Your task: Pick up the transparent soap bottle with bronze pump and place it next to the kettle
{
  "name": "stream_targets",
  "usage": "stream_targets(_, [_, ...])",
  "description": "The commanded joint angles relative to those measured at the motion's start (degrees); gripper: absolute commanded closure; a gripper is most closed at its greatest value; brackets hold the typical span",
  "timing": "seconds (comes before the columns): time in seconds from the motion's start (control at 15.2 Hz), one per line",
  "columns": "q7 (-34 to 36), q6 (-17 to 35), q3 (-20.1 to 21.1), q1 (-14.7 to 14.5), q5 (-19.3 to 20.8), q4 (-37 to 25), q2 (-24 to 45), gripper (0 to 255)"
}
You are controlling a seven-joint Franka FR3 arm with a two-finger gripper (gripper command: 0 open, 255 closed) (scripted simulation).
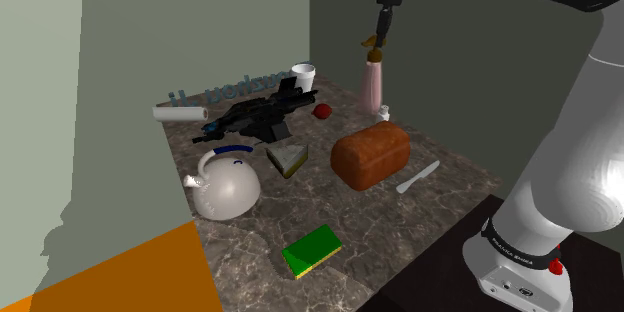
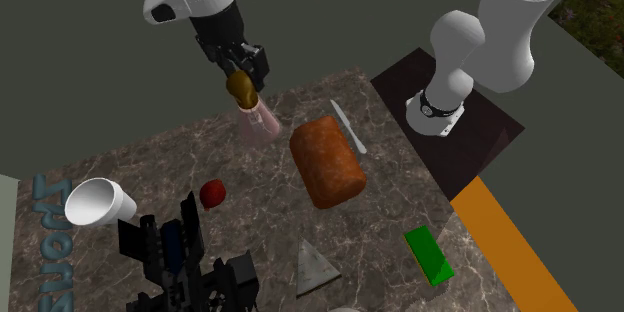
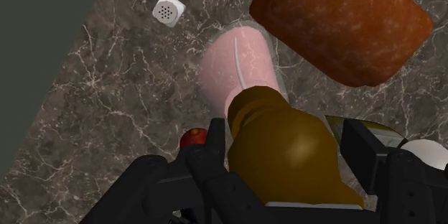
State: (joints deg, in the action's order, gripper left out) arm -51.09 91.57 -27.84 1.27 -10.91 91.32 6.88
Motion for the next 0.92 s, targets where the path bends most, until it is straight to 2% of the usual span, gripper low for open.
stream_targets(0.0, [0.2, -1.6, 0.0, 0.1, 0.0, -1.7, 0.1, 255])
stream_targets(0.86, [0.7, -12.9, -0.6, 1.6, -1.7, -15.9, 3.4, 255])
